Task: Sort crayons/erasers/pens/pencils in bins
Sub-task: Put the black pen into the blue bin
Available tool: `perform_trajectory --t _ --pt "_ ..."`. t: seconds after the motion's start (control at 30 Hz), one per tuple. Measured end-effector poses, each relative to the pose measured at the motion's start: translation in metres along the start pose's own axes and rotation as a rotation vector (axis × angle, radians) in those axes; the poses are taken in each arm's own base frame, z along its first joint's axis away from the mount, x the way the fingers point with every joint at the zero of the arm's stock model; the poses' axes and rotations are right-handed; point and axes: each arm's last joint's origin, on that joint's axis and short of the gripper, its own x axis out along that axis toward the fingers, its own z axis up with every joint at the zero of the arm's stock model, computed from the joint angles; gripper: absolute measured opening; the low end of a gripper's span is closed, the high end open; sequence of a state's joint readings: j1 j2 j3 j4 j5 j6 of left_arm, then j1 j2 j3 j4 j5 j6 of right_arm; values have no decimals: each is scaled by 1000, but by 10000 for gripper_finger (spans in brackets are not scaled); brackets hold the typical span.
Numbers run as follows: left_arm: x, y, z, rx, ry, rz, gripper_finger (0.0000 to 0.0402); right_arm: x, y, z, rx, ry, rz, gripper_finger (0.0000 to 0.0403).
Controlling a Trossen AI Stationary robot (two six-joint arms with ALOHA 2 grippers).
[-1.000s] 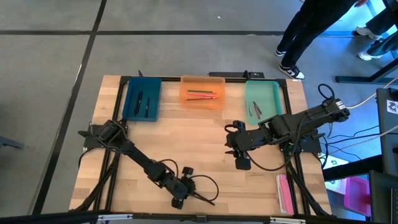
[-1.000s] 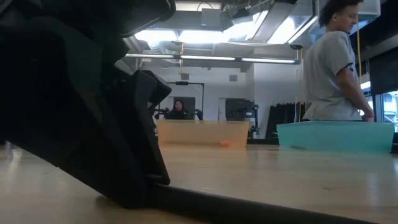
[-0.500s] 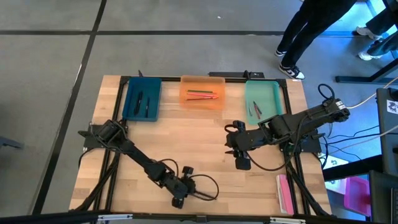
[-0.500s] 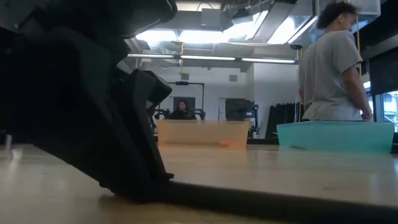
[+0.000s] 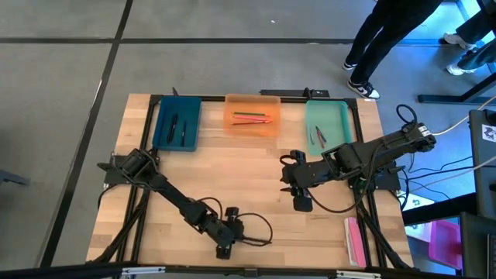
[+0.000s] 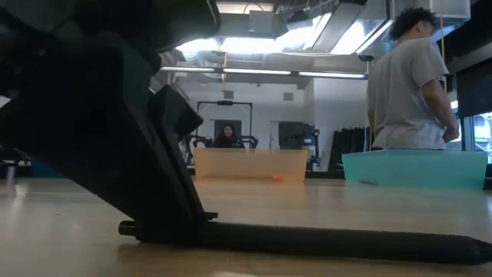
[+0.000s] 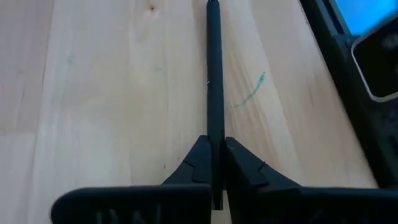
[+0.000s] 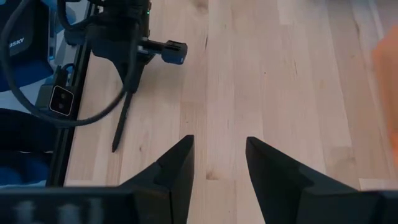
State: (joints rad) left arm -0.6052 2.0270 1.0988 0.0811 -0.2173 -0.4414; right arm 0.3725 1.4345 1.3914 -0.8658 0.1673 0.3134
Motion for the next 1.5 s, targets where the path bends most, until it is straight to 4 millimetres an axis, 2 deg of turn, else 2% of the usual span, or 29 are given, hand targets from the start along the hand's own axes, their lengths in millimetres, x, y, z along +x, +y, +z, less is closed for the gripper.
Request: perform_trajectory --t 0.23,0.33,0.43,0.5,0.73,1.0,1.2,1.5 --pt "2 6 4 -165 -6 -18 6 0 0 0 0 0 0 149" --pt "-1 6 7 -175 -18 -27 6 0 0 0 -2 0 1 149" --pt "-9 8 11 -176 -31 3 5 -1 0 0 -9 0 1 149" --pt "-18 9 20 -195 -69 7 5 -4 -1 -1 -11 -2 3 149" --pt "-67 23 44 -282 -134 153 6 -34 -7 -6 -2 -48 20 149" --pt "-142 63 58 -514 -198 424 6 -69 -10 -12 -76 -165 -15 149" --pt "-192 101 52 -686 -233 669 6 -73 -13 -12 -71 -202 -115 149" --pt "-260 168 12 -1006 5 1151 6 -73 -18 -11 -15 -247 -270 149"
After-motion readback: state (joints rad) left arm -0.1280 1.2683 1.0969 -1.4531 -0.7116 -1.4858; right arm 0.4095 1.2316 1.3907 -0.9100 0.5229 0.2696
